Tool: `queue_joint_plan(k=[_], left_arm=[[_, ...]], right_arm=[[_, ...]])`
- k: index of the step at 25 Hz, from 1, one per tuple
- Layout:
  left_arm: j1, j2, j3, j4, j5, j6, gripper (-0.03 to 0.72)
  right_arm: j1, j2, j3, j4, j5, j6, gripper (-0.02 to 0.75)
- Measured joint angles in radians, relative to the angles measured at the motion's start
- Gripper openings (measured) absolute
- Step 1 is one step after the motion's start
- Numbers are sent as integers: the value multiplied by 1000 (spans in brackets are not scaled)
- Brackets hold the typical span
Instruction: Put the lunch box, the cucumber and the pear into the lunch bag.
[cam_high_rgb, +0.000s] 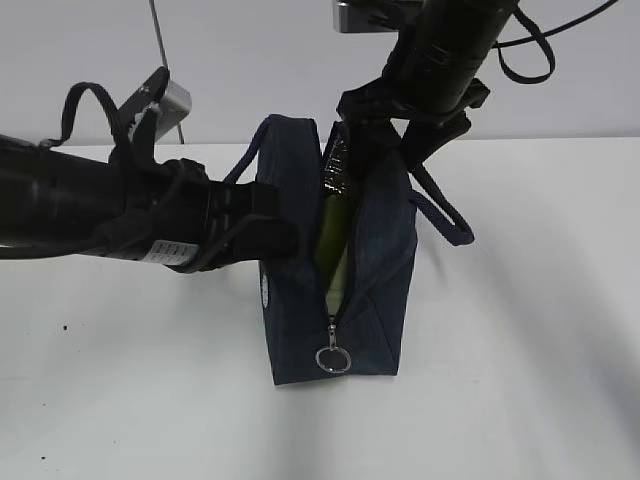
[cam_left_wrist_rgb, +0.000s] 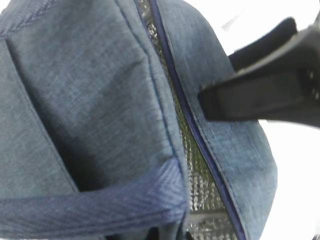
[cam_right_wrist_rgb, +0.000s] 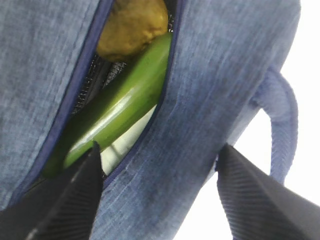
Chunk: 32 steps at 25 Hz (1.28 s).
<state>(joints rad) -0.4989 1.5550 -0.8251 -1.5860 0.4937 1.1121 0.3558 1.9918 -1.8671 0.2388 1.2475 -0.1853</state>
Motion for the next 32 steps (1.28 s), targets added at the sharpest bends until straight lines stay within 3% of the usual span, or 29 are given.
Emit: queue_joint_plan(k=[3,9,12,23,32], left_arm=[[0,0,0,49,19,0,75],[0,0,0,116,35,0,330],[0,0,0,129,45,0,405],[-4,0,0,136,106,0,425],[-16,21,0,132,106,31,412]], right_arm=[[0,-14,0,-10,0,-3,521],[0,-57,0,-26,0,-42,507],[0,-79,0,-28,0,-58,504],[0,-202,51,-34,0,-91,503],[0,-413,350,60,-26,-162,461]])
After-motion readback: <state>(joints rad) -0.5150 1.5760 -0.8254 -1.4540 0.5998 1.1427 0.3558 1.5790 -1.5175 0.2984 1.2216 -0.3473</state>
